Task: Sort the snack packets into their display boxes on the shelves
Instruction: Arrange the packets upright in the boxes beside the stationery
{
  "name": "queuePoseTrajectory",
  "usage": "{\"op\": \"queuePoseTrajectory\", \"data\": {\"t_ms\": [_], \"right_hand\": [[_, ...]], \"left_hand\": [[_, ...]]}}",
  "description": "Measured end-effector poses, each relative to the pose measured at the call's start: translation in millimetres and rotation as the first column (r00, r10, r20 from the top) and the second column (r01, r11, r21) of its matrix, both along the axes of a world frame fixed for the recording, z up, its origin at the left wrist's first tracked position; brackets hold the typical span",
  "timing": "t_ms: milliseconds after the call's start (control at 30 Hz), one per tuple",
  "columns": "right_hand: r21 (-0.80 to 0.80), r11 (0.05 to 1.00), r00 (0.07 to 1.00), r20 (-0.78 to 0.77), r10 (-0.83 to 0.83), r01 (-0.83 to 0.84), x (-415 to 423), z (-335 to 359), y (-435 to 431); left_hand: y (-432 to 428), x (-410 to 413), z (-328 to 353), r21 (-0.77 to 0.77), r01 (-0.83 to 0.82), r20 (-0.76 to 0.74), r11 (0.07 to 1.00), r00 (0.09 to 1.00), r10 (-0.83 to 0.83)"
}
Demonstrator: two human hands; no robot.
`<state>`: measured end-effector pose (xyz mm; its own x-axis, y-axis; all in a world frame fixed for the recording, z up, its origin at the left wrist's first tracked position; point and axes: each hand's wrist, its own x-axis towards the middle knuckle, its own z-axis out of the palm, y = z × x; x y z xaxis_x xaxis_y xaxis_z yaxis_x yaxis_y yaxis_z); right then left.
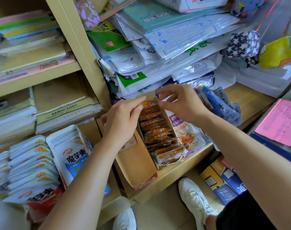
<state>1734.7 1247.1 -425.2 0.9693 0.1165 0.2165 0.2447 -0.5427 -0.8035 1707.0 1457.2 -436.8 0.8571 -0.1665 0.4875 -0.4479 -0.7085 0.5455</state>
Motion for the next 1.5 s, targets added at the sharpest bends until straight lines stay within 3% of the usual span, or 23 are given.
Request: {"op": "queuePoseTrajectory", "data": {"t_ms": [100,200,333,433,533,700,900,1033,1167,1300,1500], "right_hand": [[-0.127,0.989,0.993,0.073,0.091,-0.081,-5,0,8],[-0.144,0.987,0.986,0.142,0.087,-0.066,-6,-1,16],[-0.158,0.987,0.982,0.18,0.055,-0.026,-2,-3,17],[-0.261,0.965,0.986,0.159,0.041,0.002,3,-14,17],[-0.385,0.922,0.99,0.106,0.093,-0.045,6,-22,19],[-0.269,0.962,0.979,0.184,0.09,-0.038,-5,-3,4],[-0.379,0.899,0.958,0.095,0.272,-0.218,-17,-11,-5],[-0.411,0.901,0.948,0.208,0.242,-0.14,-16,-20,-2],[-0.386,0.922,0.959,0.252,0.129,-0.022,-16,-19,-2],[-0.311,0.936,0.981,0.042,0.189,-0.167,-22,-4,-14],[-0.262,0.887,0.914,-0.257,0.315,-0.379,-37,5,-33]], "left_hand": [[-3,2,2,-0.095,0.002,-0.054,0.995,0.999,-0.007],[-6,1,4,-0.201,0.029,-0.039,0.979,0.999,-0.037],[-4,-1,2,-0.131,-0.021,0.093,0.991,0.995,0.033],[2,0,-2,-0.046,-0.019,0.173,0.999,0.984,0.027],[6,-4,-10,0.144,-0.012,0.112,0.989,0.994,-0.004],[10,-11,-16,0.331,0.022,0.061,0.943,0.997,-0.045],[12,-15,-18,0.324,0.039,0.069,0.945,0.995,-0.065],[12,-19,-15,0.278,0.077,0.058,0.958,0.994,-0.097],[9,-22,-17,0.348,0.089,0.029,0.933,0.994,-0.106],[9,-20,-18,0.337,0.151,-0.044,0.929,0.988,-0.145],[15,-18,-18,0.316,0.234,-0.09,0.919,0.972,-0.217]]}}
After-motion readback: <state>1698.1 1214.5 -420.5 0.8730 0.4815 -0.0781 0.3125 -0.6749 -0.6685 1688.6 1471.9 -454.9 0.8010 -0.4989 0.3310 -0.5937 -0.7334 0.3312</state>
